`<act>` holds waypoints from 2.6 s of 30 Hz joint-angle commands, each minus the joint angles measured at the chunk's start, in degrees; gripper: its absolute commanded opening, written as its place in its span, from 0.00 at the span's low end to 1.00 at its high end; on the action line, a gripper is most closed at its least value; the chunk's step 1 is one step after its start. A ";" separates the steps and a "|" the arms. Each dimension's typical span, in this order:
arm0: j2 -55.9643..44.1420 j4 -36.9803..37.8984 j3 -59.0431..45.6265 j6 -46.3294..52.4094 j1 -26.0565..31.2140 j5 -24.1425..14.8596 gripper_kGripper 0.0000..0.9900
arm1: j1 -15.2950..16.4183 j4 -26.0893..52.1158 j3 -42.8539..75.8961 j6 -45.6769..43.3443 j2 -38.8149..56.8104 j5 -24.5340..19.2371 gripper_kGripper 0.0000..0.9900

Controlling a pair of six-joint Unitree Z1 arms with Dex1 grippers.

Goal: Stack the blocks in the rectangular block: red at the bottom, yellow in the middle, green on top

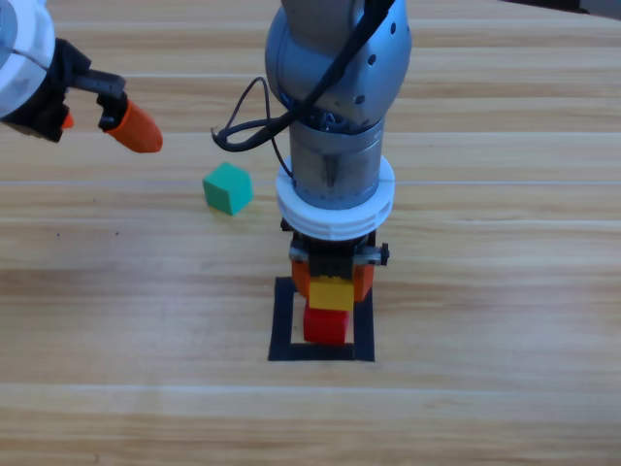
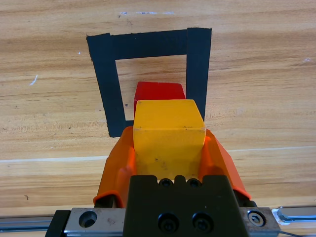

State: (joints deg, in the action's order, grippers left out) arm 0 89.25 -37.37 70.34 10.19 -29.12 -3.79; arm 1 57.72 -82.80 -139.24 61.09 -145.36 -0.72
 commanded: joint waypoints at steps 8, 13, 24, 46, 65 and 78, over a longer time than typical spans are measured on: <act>1.99 0.81 -1.78 0.44 1.18 0.27 1.00 | 1.78 -0.87 -0.42 -0.36 -2.73 -0.42 0.20; 1.99 0.81 -1.78 0.44 1.18 0.27 1.00 | 1.96 -0.87 -0.51 -0.44 -3.00 -0.34 0.20; 2.25 1.07 -1.87 0.53 1.18 0.36 1.00 | 2.05 -0.87 -1.21 -0.80 -4.23 -0.34 0.20; 4.18 2.74 -2.49 0.44 1.18 0.36 1.00 | 2.05 -2.89 -3.32 -3.78 1.57 -3.50 1.00; 28.35 -6.22 22.65 -1.67 1.26 1.24 1.00 | -14.39 50.19 60.75 -45.27 55.80 18.38 0.98; 39.78 -9.48 31.35 -1.58 1.35 -1.75 1.00 | -14.30 58.28 83.96 -70.58 78.13 21.64 0.98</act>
State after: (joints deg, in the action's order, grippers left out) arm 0 125.12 -46.57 100.66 8.63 -28.81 -4.43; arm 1 44.99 -26.18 -58.61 -5.24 -74.10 20.36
